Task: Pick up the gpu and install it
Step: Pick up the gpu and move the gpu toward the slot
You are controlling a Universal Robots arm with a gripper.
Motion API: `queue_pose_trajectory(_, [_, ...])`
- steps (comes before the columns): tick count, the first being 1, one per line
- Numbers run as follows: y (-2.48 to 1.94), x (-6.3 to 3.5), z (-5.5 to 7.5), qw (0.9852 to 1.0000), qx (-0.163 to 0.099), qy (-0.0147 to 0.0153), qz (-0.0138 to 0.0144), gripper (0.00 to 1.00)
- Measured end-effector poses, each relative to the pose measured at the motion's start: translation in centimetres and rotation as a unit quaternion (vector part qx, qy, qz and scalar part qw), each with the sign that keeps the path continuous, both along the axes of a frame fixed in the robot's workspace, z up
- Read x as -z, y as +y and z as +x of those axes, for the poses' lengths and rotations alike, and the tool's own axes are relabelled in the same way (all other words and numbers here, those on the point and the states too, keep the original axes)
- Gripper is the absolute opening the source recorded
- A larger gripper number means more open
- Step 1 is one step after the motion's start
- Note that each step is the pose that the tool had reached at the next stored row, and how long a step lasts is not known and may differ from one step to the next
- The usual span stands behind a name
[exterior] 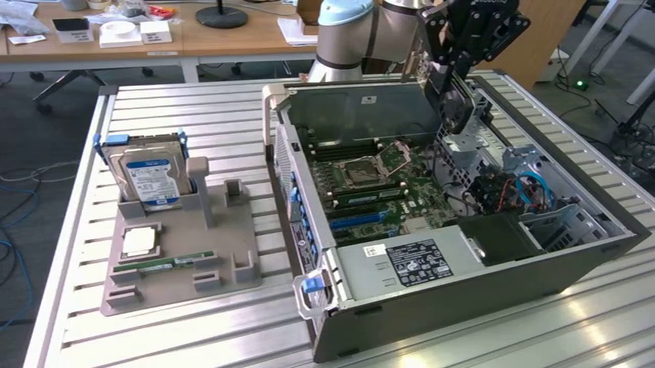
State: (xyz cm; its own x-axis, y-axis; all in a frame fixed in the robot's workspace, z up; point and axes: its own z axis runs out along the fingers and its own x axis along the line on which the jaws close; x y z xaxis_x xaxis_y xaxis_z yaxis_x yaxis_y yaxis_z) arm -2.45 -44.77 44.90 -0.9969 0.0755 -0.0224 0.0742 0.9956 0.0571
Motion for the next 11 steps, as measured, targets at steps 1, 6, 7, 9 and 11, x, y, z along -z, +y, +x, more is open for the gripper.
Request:
queue_pose_trajectory(1, [0.00,0.00,0.1,1.0000,0.000,0.0000,0.0000,0.27])
queue_pose_trajectory(6, [0.00,0.00,0.7,1.0000,0.000,0.0000,0.0000,0.27])
queue_pose_trajectory(7, [0.00,0.00,0.9,1.0000,0.000,0.0000,0.0000,0.27])
queue_pose_trajectory(9, [0.00,0.00,1.4,1.0000,0.000,0.0000,0.0000,0.27])
queue_pose_trajectory(11, [0.00,0.00,1.7,1.0000,0.000,0.0000,0.0000,0.27])
